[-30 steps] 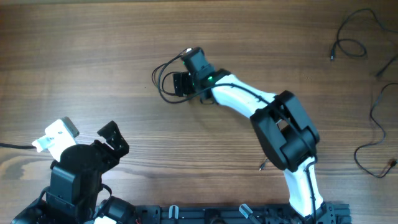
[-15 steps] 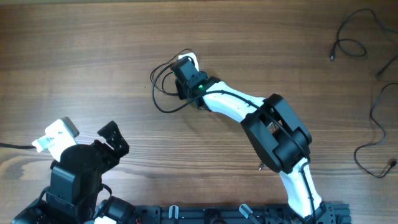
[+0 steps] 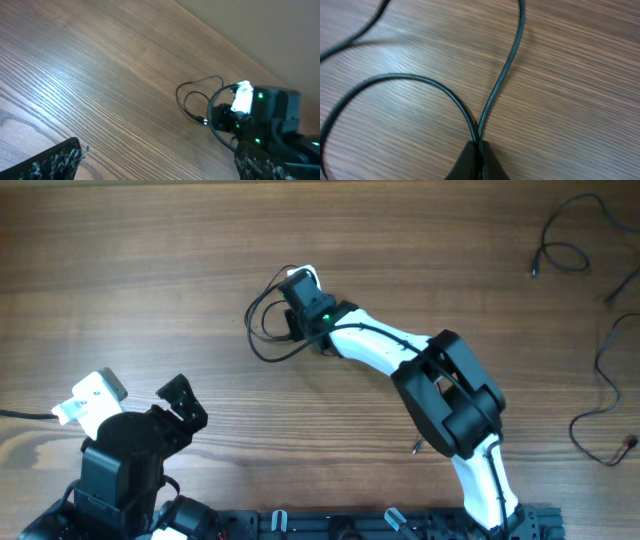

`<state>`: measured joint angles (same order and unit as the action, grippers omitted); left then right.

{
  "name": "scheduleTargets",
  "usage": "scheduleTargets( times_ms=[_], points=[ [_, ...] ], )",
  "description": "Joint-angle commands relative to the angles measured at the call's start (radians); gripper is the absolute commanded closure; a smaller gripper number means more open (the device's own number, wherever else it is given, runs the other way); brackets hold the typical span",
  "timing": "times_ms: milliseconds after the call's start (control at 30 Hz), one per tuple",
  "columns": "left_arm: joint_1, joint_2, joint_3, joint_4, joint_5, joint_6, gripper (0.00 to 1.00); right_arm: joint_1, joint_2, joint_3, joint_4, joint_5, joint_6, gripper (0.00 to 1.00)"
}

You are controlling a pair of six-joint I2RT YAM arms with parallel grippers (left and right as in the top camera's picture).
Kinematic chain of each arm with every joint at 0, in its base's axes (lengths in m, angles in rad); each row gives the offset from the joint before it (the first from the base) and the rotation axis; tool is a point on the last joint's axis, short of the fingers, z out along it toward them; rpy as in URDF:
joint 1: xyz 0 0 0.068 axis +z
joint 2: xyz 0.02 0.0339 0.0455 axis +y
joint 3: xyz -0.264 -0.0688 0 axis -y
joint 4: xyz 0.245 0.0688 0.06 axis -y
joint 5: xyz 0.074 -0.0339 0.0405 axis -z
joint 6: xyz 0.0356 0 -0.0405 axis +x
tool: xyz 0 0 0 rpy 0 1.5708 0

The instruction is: Untangle cables

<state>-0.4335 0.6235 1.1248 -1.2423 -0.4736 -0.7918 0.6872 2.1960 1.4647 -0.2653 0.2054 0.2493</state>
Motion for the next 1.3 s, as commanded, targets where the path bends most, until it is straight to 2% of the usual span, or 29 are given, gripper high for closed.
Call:
scheduleTargets(
  times_ms=[0,100,233,367,567,667,833,933,1033,1100,1200,1267],
  points=[
    [0.005,-0.001,-0.003,0.002,0.002,-0.009,0.0,-0.058,-0.199,-0.013,-0.027,0.079,-0.091,0.96],
    [0.005,-0.001,-0.003,0.002,0.002,-0.009,0.0,-0.102,-0.336,-0.013,-0.073,0.078,-0.129,0.96],
    [0.005,-0.001,-0.003,0.002,0.002,-0.009,0.0,-0.144,-0.479,-0.013,-0.127,-0.016,-0.206,0.96],
    [0.005,-0.001,-0.003,0.002,0.002,-0.009,0.0,-0.163,-0.587,-0.013,-0.191,-0.058,-0.223,0.96],
    [0.005,-0.001,-0.003,0.002,0.002,-0.009,0.0,-0.164,-0.681,-0.013,-0.452,-0.054,-0.219,0.96],
    [0.005,-0.001,-0.003,0.002,0.002,-0.009,0.0,-0.176,-0.681,-0.013,-0.622,0.019,-0.158,0.96],
    [0.005,-0.001,-0.003,0.002,0.002,-0.009,0.0,-0.23,-0.681,-0.014,-0.804,0.128,0.07,0.96],
    [0.005,-0.001,-0.003,0.002,0.002,-0.009,0.0,-0.262,-0.681,-0.027,-0.751,0.129,0.145,0.96],
    [0.005,-0.001,-0.003,0.002,0.002,-0.009,0.0,-0.27,-0.681,-0.05,-0.649,0.073,0.14,0.96],
    [0.005,-0.001,-0.003,0.002,0.002,-0.009,0.0,-0.268,-0.68,-0.069,-0.569,-0.068,0.088,0.96],
    [0.005,-0.001,-0.003,0.002,0.002,-0.009,0.0,-0.268,-0.66,-0.095,-0.45,-0.397,-0.09,0.95],
    [0.005,-0.001,-0.003,0.002,0.002,-0.009,0.0,-0.268,-0.635,-0.106,-0.418,-0.462,-0.17,0.91]
  ],
)
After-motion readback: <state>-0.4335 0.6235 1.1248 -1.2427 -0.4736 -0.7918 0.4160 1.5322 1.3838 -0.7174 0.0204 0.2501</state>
